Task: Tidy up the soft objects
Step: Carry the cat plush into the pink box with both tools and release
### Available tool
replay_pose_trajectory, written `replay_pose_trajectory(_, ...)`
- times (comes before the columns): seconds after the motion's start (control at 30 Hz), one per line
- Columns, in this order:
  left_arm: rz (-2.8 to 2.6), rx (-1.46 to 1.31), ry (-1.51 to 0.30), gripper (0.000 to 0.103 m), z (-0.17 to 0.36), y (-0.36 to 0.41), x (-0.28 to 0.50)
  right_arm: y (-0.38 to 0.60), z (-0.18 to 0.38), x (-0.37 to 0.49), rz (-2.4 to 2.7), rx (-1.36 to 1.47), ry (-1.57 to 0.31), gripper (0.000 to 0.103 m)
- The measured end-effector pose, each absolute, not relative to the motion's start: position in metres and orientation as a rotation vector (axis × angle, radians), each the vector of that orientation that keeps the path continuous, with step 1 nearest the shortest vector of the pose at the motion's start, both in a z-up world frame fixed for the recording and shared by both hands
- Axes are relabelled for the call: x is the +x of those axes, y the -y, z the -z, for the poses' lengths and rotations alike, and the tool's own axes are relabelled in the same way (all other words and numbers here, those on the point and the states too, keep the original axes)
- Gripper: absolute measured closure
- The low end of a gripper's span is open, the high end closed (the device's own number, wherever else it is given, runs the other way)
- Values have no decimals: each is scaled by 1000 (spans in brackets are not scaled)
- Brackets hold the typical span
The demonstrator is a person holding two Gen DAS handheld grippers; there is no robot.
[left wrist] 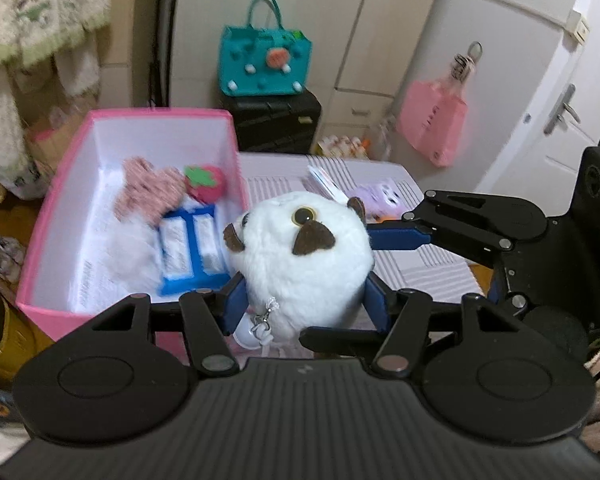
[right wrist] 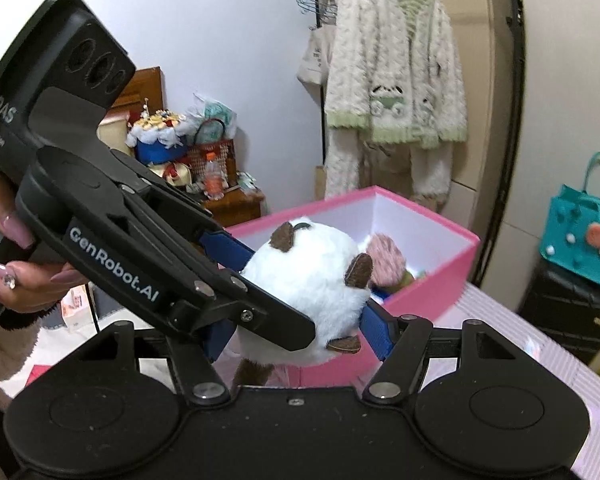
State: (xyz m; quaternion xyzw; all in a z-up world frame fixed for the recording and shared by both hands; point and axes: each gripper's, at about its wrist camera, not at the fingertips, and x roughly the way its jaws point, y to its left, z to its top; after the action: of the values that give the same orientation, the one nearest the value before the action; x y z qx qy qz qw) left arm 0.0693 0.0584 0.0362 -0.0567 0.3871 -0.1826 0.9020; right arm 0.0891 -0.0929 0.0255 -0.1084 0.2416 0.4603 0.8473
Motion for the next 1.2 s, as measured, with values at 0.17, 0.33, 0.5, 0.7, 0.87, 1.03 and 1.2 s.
replay_pose_trajectory(0.17,315,-81,-732,44,-53,-79,80,71,-35,114,-1008,-213,-494,31)
replay_pose_trajectory(0.33,263,-78,-707,44,-60,-102,106,46,-36,150,-1070,-228,-497,30)
replay_pose_trajectory(0.5,226,-100,-732,44,-51,-126,139,18,-25,188,-1117,-257,-540,30)
replay_pose_trajectory(0.7,167,-139,-772,44,-28,-153,184,-16,-4,229,-1145,-335,-581,30)
replay_pose_trajectory(0.87,128,-133,-819,44,-8,-167,217,-44,12,254,-1162,-465,-591,30)
replay_pose_trajectory(1.03,106,-137,-864,44,6,-180,240,-60,22,273,-1175,-498,-650,30)
replay_pose_trajectory(1.2,37,-90,-878,44,16,-182,256,-61,29,288,-1157,-461,-709,31)
